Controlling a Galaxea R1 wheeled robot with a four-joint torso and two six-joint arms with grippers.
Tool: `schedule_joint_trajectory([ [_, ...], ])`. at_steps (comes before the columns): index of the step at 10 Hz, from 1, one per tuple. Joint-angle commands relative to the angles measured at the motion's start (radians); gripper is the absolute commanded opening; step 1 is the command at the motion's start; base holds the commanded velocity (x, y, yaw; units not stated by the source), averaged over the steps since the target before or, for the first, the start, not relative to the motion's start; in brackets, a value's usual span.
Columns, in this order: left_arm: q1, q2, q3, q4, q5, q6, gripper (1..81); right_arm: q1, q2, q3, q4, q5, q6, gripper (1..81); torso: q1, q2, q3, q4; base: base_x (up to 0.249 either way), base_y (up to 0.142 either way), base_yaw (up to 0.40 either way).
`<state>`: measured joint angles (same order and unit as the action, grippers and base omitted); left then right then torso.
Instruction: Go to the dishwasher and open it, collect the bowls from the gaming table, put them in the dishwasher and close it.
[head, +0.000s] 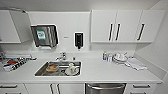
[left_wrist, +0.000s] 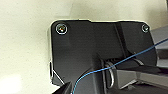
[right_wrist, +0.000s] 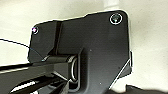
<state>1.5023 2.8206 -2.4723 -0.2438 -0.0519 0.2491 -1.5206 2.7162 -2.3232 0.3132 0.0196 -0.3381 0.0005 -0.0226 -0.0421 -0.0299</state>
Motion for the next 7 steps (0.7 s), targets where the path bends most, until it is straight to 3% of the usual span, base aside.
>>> schedule_joint_trajectory([
  [1, -0.046, -0.051, 0.074, 0.001, 0.053, -0.001, 81.1, 0.05, -0.074, 0.111, 0.009, -0.063, 0.005, 81.1, 0.0, 0.0, 0.0, 0.0, 0.0, 0.0, 0.0],
  [3, -0.046, -0.196, 0.279, -0.002, 0.034, -0.002, 81.1, 0.052, -0.233, 0.368, 0.01, -0.058, 0.007, 81.1, 0.0, 0.0, 0.0, 0.0, 0.0, 0.0, 0.0],
  [6, -0.041, -0.43, 0.591, 0.0, -0.077, -0.002, 81.1, 0.071, -0.455, 0.693, 0.02, -0.015, 0.011, 81.1, 0.0, 0.0, 0.0, 0.0, 0.0, 0.0, 0.0],
  [7, -0.041, -0.476, 0.648, 0.0, -0.101, -0.002, 81.1, 0.084, -0.505, 0.768, 0.021, -0.017, 0.01, 81.1, 0.064, -0.1, 0.0, 0.0, 0.0, 0.0, 0.0],
])
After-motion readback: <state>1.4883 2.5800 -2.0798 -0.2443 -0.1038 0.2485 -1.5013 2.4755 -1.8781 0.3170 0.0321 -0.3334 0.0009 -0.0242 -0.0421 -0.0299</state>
